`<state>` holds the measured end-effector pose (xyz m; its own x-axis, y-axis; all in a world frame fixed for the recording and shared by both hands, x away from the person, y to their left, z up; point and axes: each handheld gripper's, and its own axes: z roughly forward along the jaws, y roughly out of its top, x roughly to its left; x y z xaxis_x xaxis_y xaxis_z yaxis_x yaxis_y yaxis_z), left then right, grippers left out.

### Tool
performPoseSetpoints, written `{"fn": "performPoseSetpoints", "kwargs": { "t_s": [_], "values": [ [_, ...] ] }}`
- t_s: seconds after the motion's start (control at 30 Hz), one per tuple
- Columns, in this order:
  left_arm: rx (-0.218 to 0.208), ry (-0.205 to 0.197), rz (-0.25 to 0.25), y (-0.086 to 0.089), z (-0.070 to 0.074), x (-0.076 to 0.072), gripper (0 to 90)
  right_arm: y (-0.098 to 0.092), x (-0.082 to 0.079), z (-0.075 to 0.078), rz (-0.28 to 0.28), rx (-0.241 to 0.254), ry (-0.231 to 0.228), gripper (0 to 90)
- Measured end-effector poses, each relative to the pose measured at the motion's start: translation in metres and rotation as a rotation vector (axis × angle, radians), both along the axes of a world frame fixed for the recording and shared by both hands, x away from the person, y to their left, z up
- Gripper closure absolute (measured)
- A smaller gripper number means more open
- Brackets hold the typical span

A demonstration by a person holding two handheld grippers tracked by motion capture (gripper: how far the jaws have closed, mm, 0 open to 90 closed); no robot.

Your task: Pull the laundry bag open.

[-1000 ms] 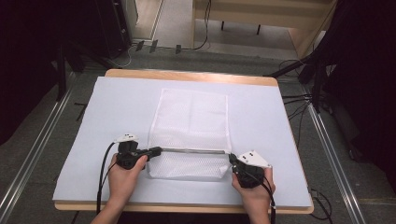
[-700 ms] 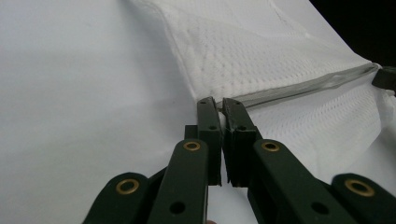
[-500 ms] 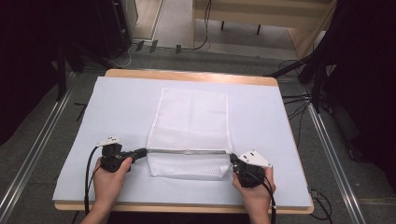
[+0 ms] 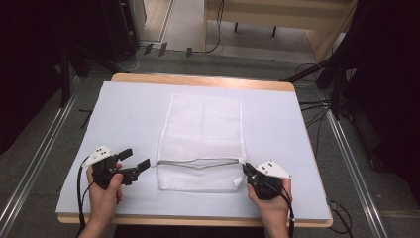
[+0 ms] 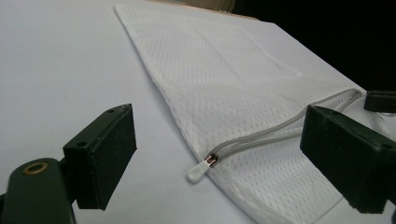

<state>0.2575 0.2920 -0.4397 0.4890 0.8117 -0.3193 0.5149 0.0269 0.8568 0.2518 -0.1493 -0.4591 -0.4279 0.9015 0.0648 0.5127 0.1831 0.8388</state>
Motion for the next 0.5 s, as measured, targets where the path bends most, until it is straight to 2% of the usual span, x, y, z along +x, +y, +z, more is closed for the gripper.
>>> {"fn": "performPoseSetpoints", "kwargs": {
  "t_s": [0.03, 0.07, 0.23, 0.27, 0.33, 0.4, 0.5],
  "values": [
    [0.007, -0.008, 0.000, 0.004, 0.000, -0.002, 10.4, -0.001, 0.000, 0.000, 0.000, 0.013, 0.001, 65.3],
    [0.011, -0.009, 0.004, 0.006, 0.000, -0.003, 10.4, -0.002, 0.002, 0.000, 0.005, 0.021, 0.005, 53.6],
    [0.010, -0.041, 0.035, 0.023, -0.001, -0.012, 8.9, -0.008, 0.003, 0.001, 0.009, 0.038, 0.014, 27.4],
    [0.021, -0.045, 0.040, 0.026, -0.001, -0.013, 8.8, -0.010, 0.002, 0.002, 0.000, 0.029, 0.005, 21.9],
    [0.040, -0.051, 0.053, 0.028, 0.000, -0.016, 8.8, -0.013, 0.000, 0.002, -0.021, -0.004, -0.011, 15.4],
    [0.058, -0.055, 0.063, 0.031, -0.001, -0.019, 8.4, -0.018, -0.001, 0.003, -0.046, -0.017, -0.027, 13.6],
    [0.061, -0.066, 0.058, 0.035, -0.001, -0.022, 6.8, -0.029, -0.001, 0.004, -0.069, -0.002, -0.040, 13.3]
  ]
}}
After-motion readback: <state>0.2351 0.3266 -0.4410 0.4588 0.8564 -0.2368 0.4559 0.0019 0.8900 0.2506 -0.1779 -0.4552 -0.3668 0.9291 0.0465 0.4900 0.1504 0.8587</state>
